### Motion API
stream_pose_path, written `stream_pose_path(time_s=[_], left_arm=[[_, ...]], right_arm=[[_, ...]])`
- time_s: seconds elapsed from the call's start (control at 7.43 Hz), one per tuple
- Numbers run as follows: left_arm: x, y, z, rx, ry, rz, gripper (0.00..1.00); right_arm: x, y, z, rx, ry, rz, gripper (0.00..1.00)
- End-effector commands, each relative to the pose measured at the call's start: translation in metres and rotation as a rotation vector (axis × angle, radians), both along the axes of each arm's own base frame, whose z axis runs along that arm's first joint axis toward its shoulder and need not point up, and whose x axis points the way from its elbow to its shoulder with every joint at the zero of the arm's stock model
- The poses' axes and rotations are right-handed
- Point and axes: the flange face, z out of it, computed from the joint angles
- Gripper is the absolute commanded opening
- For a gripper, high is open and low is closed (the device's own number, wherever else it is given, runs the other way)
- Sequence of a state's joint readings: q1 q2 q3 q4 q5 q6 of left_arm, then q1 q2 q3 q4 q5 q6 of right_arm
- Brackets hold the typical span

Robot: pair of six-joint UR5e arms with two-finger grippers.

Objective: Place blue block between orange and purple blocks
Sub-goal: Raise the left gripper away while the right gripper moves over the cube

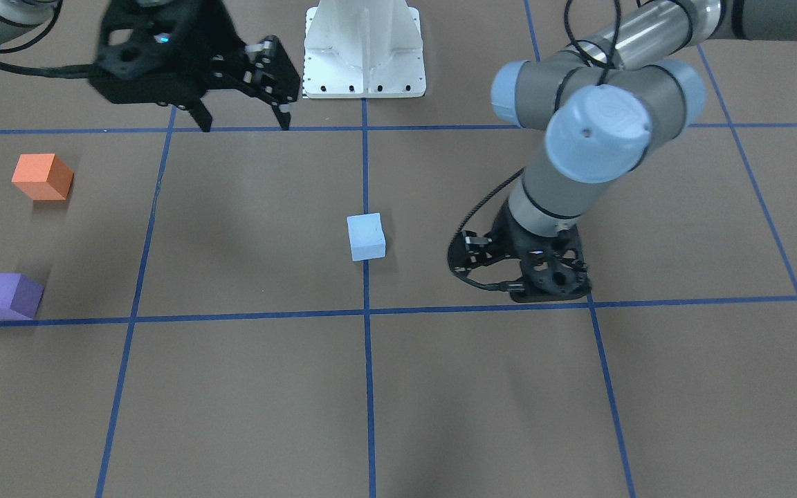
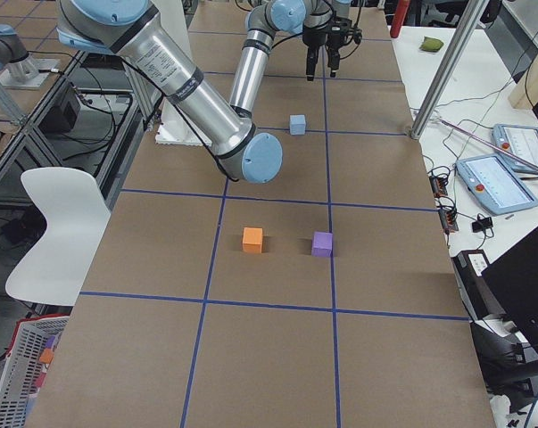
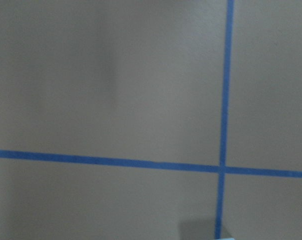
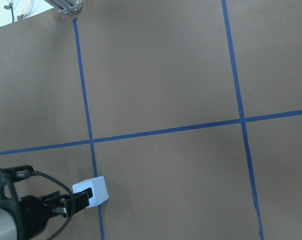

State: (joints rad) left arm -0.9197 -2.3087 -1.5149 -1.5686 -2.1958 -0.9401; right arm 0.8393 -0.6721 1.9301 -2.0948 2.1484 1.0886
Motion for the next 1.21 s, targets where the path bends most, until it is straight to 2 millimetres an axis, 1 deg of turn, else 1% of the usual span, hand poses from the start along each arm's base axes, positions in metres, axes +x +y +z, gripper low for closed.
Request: stream_pose_path(time_s=[0.0,0.13,0.27,0.4,0.54,0.67,0.81,0.94,1.08], left_arm=[[-0.097,-0.001,0.083,0.097,-0.077,0.054,1.0],[-0.134,-0.002,0.112,0.127,-0.104,0.068,1.0],[-0.168,-0.008,0.136,0.153,-0.128,0.077,1.0],[-0.203,-0.009,0.16,0.179,-0.152,0.089,1.0],[-0.222,-0.01,0.173,0.2,-0.166,0.105,1.0],[-0.225,-0.012,0.179,0.197,-0.174,0.107,1.0],[-0.224,-0.012,0.181,0.196,-0.176,0.108,1.0],[-0.227,-0.012,0.18,0.199,-0.177,0.105,1.0],[-0.228,-0.012,0.181,0.2,-0.181,0.105,1.0]], right_arm=[[-0.104,0.016,-0.001,0.052,0.038,-0.02,1.0],[-0.149,0.017,0.015,0.083,0.072,-0.024,1.0],[-0.184,0.018,0.032,0.1,0.084,-0.038,1.0],[-0.213,0.02,0.052,0.106,0.09,-0.058,1.0],[-0.238,0.025,0.077,0.137,0.141,-0.061,1.0],[-0.253,0.026,0.096,0.145,0.148,-0.07,1.0],[-0.267,0.022,0.109,0.155,0.134,-0.07,1.0],[-0.277,0.018,0.12,0.155,0.134,-0.073,1.0],[-0.282,0.016,0.128,0.155,0.137,-0.075,1.0]])
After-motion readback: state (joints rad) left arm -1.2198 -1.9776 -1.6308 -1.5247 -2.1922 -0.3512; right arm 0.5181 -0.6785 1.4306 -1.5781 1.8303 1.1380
